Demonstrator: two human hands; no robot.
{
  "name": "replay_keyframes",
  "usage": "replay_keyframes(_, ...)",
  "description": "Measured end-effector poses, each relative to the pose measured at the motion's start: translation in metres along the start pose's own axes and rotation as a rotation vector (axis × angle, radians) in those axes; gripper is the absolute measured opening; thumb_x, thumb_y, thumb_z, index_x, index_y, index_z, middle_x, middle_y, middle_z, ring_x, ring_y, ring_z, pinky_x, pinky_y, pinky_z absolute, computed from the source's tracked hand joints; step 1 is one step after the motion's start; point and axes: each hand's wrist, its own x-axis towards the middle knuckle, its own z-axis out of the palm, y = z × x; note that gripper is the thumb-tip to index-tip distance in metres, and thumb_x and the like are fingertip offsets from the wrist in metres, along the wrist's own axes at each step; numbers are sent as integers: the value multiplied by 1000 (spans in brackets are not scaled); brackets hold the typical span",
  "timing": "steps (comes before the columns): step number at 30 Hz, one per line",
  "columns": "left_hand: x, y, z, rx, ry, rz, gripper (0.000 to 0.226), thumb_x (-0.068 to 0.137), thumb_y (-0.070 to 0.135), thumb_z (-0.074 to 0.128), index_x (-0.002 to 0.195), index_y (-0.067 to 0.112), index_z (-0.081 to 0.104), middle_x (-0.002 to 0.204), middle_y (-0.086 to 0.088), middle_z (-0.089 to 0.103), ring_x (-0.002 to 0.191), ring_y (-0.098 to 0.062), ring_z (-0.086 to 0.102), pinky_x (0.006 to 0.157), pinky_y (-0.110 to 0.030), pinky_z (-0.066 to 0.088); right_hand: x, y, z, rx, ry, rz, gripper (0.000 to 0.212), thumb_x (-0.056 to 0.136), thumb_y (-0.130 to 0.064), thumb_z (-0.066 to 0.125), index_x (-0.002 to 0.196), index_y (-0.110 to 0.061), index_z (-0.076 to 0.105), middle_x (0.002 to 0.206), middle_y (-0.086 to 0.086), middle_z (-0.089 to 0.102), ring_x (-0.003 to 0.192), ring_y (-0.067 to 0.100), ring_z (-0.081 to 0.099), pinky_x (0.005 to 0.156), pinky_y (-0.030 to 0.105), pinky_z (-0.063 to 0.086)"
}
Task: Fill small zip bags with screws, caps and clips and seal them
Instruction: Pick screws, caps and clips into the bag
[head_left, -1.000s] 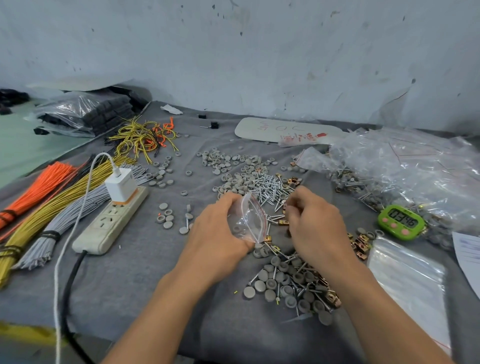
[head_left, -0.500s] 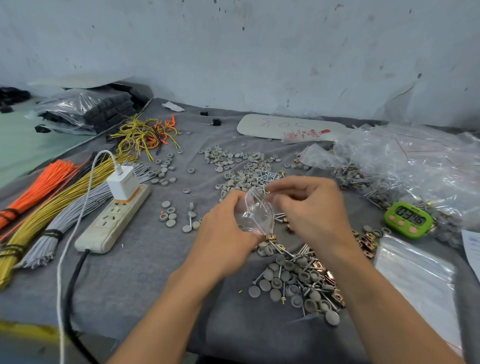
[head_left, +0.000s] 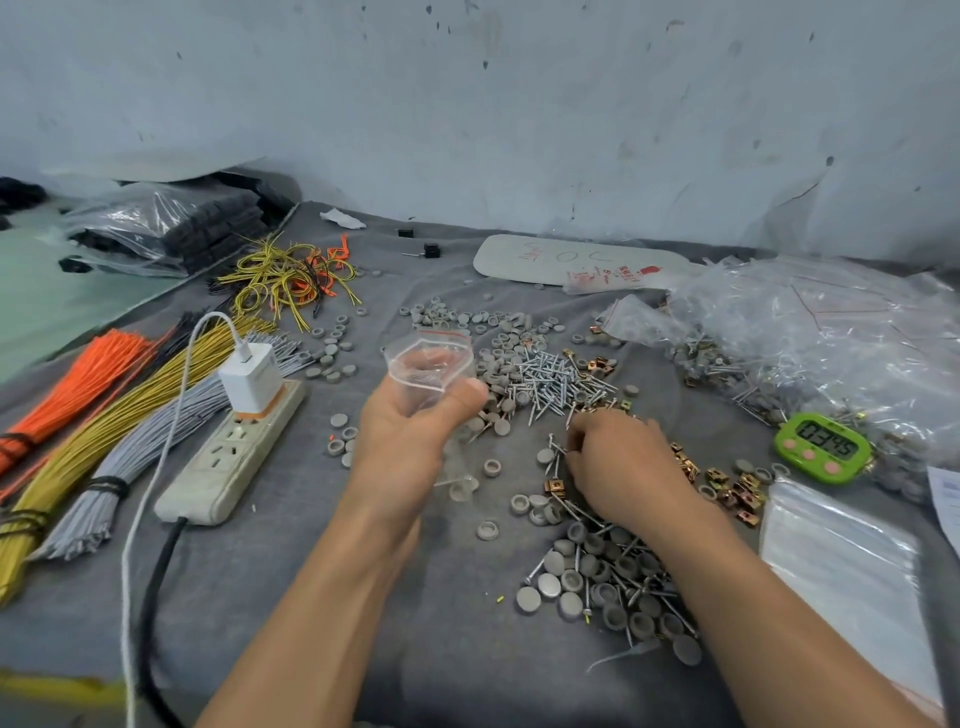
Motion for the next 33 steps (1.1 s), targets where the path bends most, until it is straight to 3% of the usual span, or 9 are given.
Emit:
replay_keyframes(3, 3, 3, -8, -20, 73, 109, 28, 86, 11, 77, 110, 21, 66, 92, 11, 74, 86, -3, 68, 74, -16, 52, -6, -3, 6, -32, 71, 8, 13, 91, -15, 55, 89, -27, 58, 92, -4, 63, 102, 25, 60, 98, 44, 36)
replay_keyframes(6, 6, 4, -15, 327, 213, 289, 29, 79, 28, 83, 103, 31, 67, 92, 18, 72, 81, 3, 68, 70, -13, 51, -10, 0, 6, 133, 175, 62, 14, 95, -20, 57, 88, -31, 61, 89, -9, 65, 94, 20, 58, 97, 41, 41)
replay_keyframes(8, 6, 1, -12, 613, 218, 257, 33, 77, 35, 85, 99, 39, 61, 91, 20, 68, 78, 4, 66, 62, -11, 46, -14, 4, 4, 358, 237, 113, 16, 97, -23, 59, 84, -31, 62, 81, -14, 67, 80, 14, 62, 82, 36, 52)
replay_keyframes(11, 3, -8, -4, 882, 96, 258, 37, 75, 37, 83, 101, 45, 58, 85, 26, 58, 81, -3, 54, 67, -21, 37, -22, 6, -2, 603, 283, 131, 19, 97, -22, 65, 80, -31, 64, 66, -11, 68, 61, 5, 62, 54, 20, 45)
replay_keyframes(18, -4, -25, 33, 947, -93, 200, 54, 73, 25, 81, 119, 42, 59, 97, 24, 56, 99, -3, 52, 76, -15, 36, -51, 12, -20, 960, 403, 32, 23, 84, -13, 78, 82, -36, 78, 75, -16, 76, 69, 2, 71, 60, 13, 50)
replay_keyframes(22, -9, -30, 49, 976, -164, 239, 66, 69, 29, 81, 128, 44, 54, 110, 25, 57, 108, -3, 51, 84, -23, 40, -61, 16, -25, 843, 472, -64, 26, 80, -13, 82, 79, -39, 81, 75, -26, 73, 74, -3, 70, 63, 9, 50)
replay_keyframes(24, -12, -30, 52, 966, -190, 237, 69, 67, 34, 81, 129, 45, 52, 109, 28, 53, 105, 2, 48, 80, -15, 36, -61, 16, -26, 796, 451, -87, 26, 80, -12, 82, 80, -38, 82, 73, -30, 71, 73, -6, 69, 62, 8, 48)
replay_keyframes(28, -13, -26, 58, 914, -229, 190, 63, 61, 34, 80, 114, 55, 52, 100, 27, 63, 88, 13, 56, 62, -5, 39, -55, 9, -30, 855, 356, -121, 38, 82, -14, 79, 91, -51, 74, 76, -26, 74, 73, -4, 72, 68, 25, 59)
replay_keyframes(33, -10, -24, 55, 755, -117, 124, 45, 66, 34, 84, 102, 48, 61, 92, 26, 68, 77, 5, 64, 57, -12, 41, -42, 15, -36, 1132, 439, 45, 19, 92, -26, 73, 81, -40, 81, 79, -17, 77, 75, 4, 73, 69, 27, 58)
